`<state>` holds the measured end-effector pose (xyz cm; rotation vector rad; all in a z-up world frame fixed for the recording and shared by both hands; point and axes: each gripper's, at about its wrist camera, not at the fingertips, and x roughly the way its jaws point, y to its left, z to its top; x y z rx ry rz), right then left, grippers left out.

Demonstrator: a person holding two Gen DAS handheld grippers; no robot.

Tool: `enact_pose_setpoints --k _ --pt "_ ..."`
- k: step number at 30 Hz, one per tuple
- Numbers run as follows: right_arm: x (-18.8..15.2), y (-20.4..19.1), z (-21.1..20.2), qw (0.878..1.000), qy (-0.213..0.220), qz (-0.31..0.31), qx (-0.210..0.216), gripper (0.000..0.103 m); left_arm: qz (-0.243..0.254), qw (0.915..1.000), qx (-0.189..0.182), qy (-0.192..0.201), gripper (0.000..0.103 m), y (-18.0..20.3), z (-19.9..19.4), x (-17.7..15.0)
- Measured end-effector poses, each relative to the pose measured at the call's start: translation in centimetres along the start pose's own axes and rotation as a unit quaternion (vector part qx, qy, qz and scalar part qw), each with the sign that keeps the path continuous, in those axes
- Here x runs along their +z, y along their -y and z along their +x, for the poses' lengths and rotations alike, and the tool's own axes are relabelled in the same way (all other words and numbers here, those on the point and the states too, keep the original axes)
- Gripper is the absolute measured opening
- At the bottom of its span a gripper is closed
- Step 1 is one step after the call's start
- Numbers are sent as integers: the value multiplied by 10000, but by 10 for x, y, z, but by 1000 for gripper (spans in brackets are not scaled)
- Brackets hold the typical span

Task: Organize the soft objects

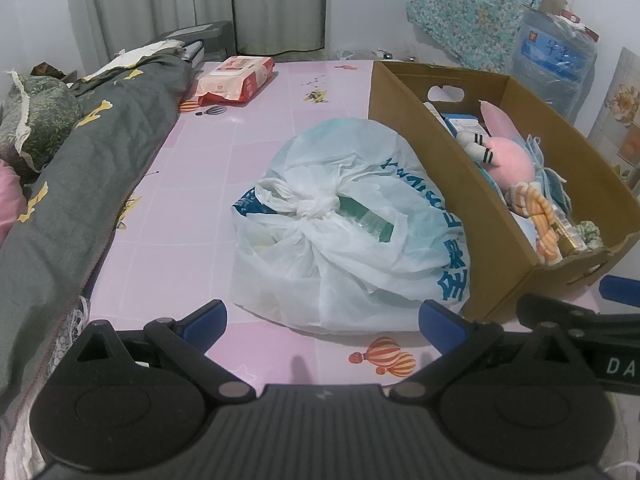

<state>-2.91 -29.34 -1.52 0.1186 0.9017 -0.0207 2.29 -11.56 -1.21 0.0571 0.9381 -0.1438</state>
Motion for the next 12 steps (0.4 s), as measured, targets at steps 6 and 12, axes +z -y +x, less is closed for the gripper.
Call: enact_pose_setpoints --k 6,12 --pt "0 0 1 10000 -2 -8 0 102 -28 10000 1 -23 103 0 2 0" --pt "0 0 1 10000 -2 -4 -1 102 -35 10000 -1 -25 103 0 2 0"
